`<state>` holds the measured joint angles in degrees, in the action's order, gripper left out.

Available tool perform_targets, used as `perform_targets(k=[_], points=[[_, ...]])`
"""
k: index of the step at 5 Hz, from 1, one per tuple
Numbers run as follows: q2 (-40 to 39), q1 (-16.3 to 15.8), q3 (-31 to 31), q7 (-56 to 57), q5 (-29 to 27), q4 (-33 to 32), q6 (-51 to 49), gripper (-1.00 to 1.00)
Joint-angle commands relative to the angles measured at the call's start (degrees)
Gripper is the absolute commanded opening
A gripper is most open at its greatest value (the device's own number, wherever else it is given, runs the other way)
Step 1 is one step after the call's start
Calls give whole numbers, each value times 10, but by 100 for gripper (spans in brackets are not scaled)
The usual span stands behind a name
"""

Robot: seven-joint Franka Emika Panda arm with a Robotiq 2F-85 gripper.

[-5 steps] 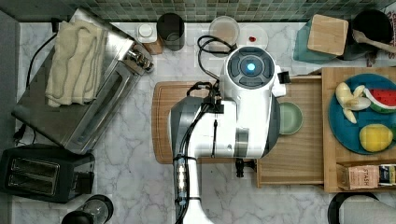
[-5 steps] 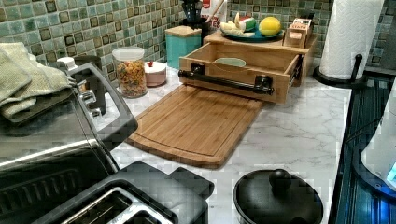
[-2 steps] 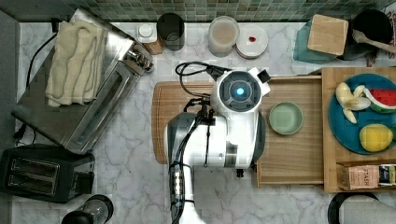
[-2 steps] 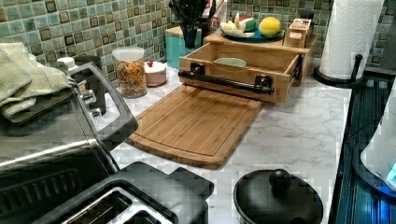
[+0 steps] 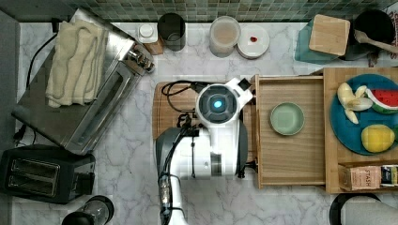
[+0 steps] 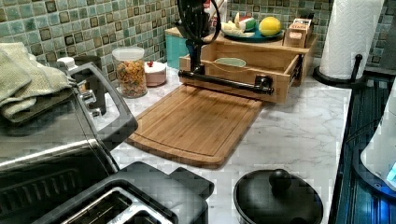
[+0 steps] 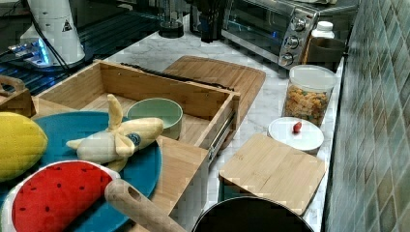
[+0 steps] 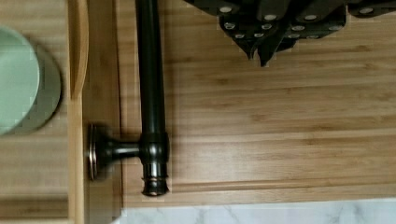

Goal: Close the drawer.

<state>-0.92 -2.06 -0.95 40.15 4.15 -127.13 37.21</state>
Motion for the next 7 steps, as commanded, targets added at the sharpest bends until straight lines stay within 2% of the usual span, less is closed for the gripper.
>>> perform_targets(k=[1,2,3,4,6,7], points=[[-2,-25,28,35,38,-53,70,-100],[-34,-22,32,4,49,-43,68,-100],[-47,-22,25,-15,80,-61,104,-100],[-68,-40,3,-38,111,-60,113,-100],[-89,-28,1,-92,146,-62,126,-100],[-97,-18,-4,-87,143,-56,121,-100]])
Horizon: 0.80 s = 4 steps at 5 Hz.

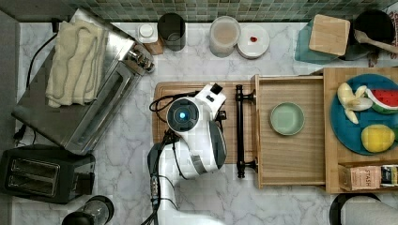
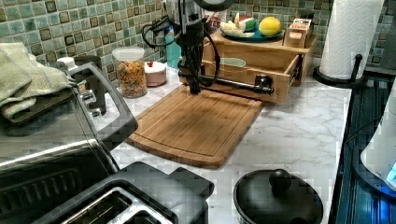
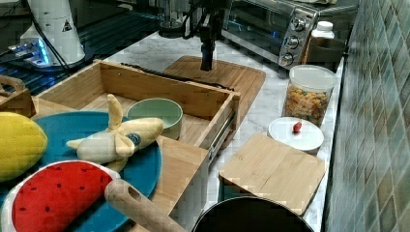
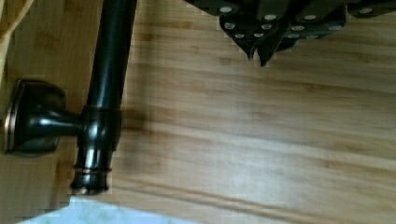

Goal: Close the drawer.

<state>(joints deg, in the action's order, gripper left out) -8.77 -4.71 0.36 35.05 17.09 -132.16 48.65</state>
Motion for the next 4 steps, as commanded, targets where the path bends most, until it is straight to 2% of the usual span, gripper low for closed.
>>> perform_targets(k=[1,2,3,4], points=[[-12,22,-30,-19,19,-17,36,-100],[2,36,-42,-8,29,-32,54,-100],[18,92,-17,16,2,-42,69,-100],[21,88,-48,44,-1,-29,40,-100]])
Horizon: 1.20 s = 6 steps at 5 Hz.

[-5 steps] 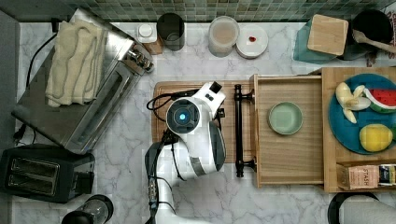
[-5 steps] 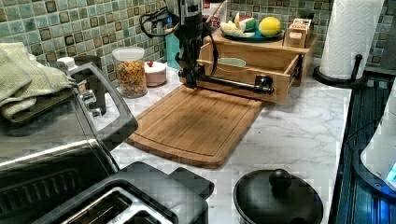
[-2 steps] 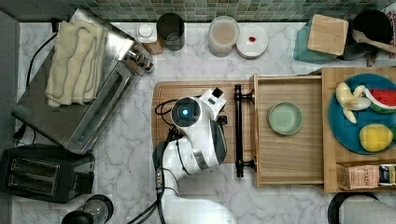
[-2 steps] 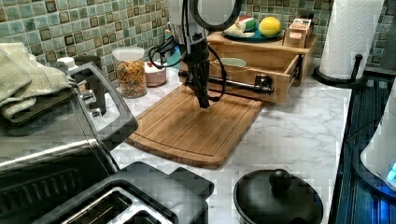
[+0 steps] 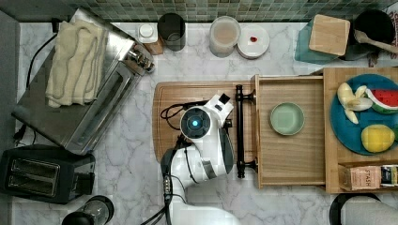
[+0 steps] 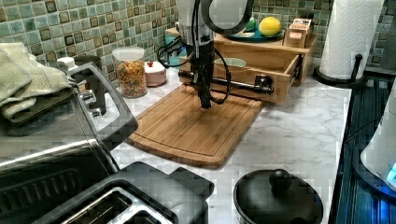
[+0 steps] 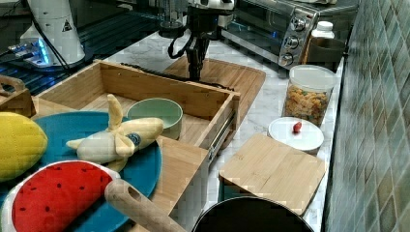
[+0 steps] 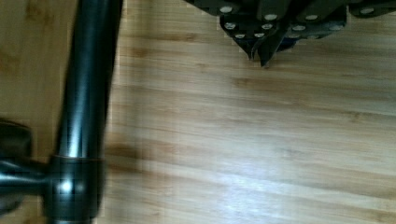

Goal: Close the drawer.

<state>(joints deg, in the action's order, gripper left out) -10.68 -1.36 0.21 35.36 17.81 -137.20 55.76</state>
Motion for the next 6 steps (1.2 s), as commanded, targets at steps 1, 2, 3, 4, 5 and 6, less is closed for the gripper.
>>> perform_targets(k=[1,2,3,4,5,6], points=[[23,88,-55,95,-19,36,-28,-100],[21,117,-65,126,-15,40,-2,-100],[9,159,-64,161,-52,71,-16,-100],[3,170,-88,176,-60,89,-9,-100],[-14,209,-91,235,-75,116,2,-100],[-27,234,-105,320,-107,137,22,-100]])
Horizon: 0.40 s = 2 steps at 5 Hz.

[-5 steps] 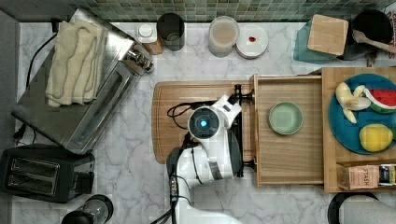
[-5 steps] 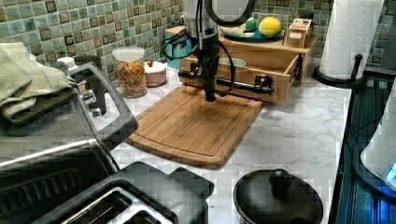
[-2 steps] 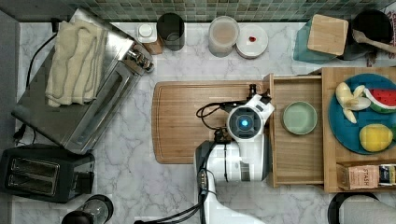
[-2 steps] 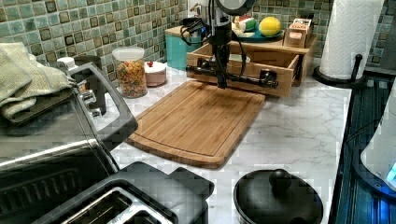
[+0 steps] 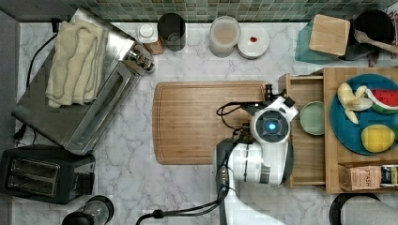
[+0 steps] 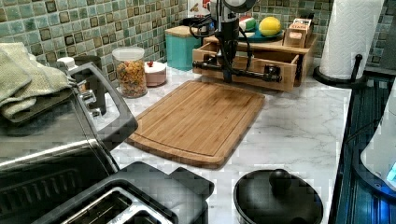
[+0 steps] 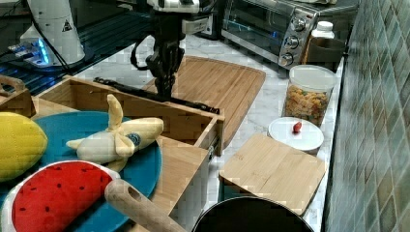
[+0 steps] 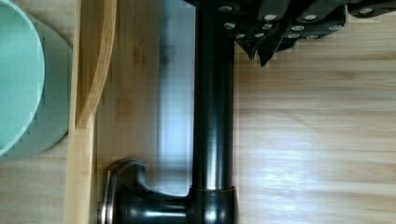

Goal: Close the drawer.

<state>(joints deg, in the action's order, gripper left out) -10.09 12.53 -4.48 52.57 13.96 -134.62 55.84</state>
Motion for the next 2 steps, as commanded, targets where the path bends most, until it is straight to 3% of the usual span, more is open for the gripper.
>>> perform_targets(k=[1,2], points=[[-71,117,-64,217,-86,183,-19,-100],[-90,138,-64,259,-84,235,-46,-100]])
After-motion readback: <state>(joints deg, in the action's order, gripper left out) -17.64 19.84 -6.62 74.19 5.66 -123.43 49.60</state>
